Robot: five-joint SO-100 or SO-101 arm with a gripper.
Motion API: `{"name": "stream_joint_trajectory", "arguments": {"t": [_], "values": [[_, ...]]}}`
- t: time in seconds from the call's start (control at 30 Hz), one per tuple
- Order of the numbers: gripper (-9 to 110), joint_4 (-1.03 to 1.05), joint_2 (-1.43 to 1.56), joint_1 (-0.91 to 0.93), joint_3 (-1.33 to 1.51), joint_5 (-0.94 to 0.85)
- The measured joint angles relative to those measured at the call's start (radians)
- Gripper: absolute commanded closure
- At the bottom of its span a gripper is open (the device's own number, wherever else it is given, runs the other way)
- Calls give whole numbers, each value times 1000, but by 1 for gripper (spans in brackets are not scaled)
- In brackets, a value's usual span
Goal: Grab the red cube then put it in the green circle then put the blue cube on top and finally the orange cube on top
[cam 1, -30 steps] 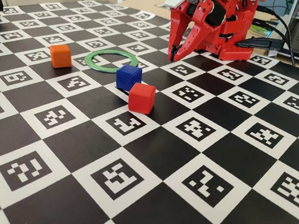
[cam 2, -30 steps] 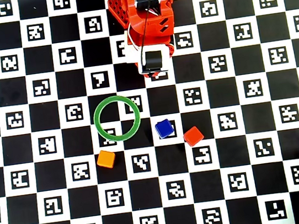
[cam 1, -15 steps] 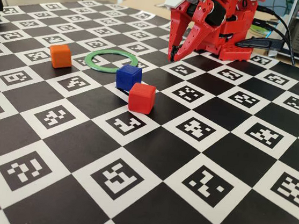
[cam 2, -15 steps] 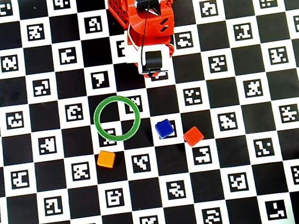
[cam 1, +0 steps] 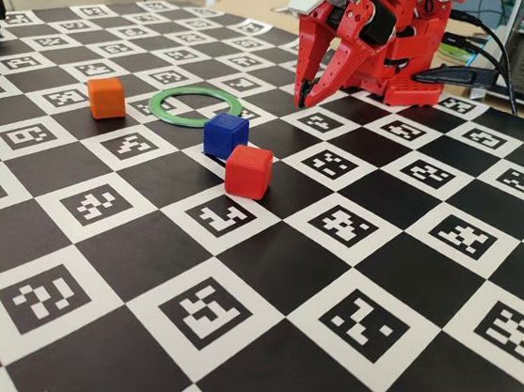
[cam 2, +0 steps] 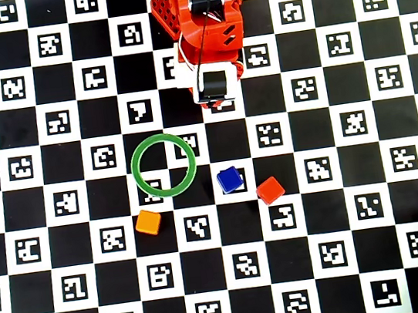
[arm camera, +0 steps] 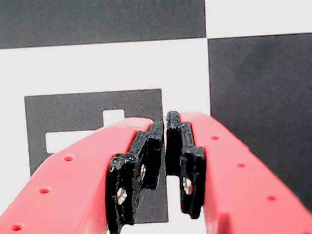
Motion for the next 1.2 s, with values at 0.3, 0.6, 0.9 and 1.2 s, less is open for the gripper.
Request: {"name": "stream_joint_trajectory", "arguments": {"t": [0.3, 0.6, 0.9, 1.2], "values": [[108, 9, -123, -9, -75, 170], [104, 173, -652, -94, -854, 765], [69, 388, -1221, -141, -1436, 1232], [51, 420, -1572, -178, -1677, 1540]]}}
